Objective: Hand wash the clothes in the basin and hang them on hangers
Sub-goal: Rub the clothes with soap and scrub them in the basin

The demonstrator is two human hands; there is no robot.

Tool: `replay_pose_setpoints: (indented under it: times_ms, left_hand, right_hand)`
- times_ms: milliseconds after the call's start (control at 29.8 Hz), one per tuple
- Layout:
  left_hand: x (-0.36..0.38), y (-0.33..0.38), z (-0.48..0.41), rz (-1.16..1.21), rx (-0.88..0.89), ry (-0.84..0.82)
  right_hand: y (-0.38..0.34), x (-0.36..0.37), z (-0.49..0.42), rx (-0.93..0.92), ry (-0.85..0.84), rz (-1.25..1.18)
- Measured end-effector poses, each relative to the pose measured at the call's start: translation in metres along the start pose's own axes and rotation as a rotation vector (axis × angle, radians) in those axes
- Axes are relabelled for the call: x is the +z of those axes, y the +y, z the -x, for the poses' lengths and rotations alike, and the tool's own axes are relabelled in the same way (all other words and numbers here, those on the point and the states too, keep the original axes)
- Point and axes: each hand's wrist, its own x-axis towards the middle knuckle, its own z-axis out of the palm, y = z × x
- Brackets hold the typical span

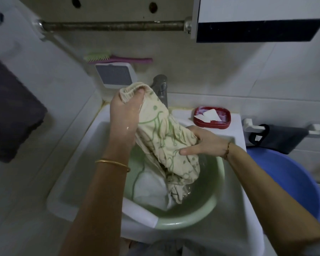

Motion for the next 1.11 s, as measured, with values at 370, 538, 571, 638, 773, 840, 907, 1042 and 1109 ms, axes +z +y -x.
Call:
replay_pose_setpoints:
  times_ms: [370,538,571,638,773,840,907,1042,1109]
  left_hand:
    - [-0.005,-0.043,0.02,0.264,-0.866,-0.47]
    - [0.016,-0.067,0.027,0.576,-0.889,-0.285]
    - [0.02,-0.071,0.028,0.602,-0.871,-0.23]
    - [0.028,-0.083,0.032,0.64,-0.85,-0.149]
    - [0.047,-0.097,0.046,0.532,-0.854,-0.032]
    - [0.046,-0.103,0.042,0.464,-0.873,0.019]
    - [0.037,-0.107,0.032,0.434,-0.826,-0.049]
    - [0.043,-0.106,0.038,0.319,-0.778,-0.093]
    - [0.048,-0.104,0.044,0.319,-0.772,-0.041]
  right_hand:
    - [-0.004,0.02,-0.012,0.147,0.763,-0.595]
    - [-0.048,0.054,-0.013,0.045,0.848,-0.091]
    - [-0.058,0.067,-0.01,0.031,0.785,-0.019]
    - [-0.067,0.087,-0.011,0.025,0.718,0.201]
    - [-0.057,0.066,-0.04,0.117,0.778,0.219]
    - [-0.054,0.062,-0.043,0.114,0.805,0.091]
    - [-0.056,0.08,-0.038,0.057,0.751,0.168]
    - [-0.049,0.068,-0.041,0.056,0.777,0.077]
    - [-0.046,0.055,-0.044,0.079,0.848,-0.029]
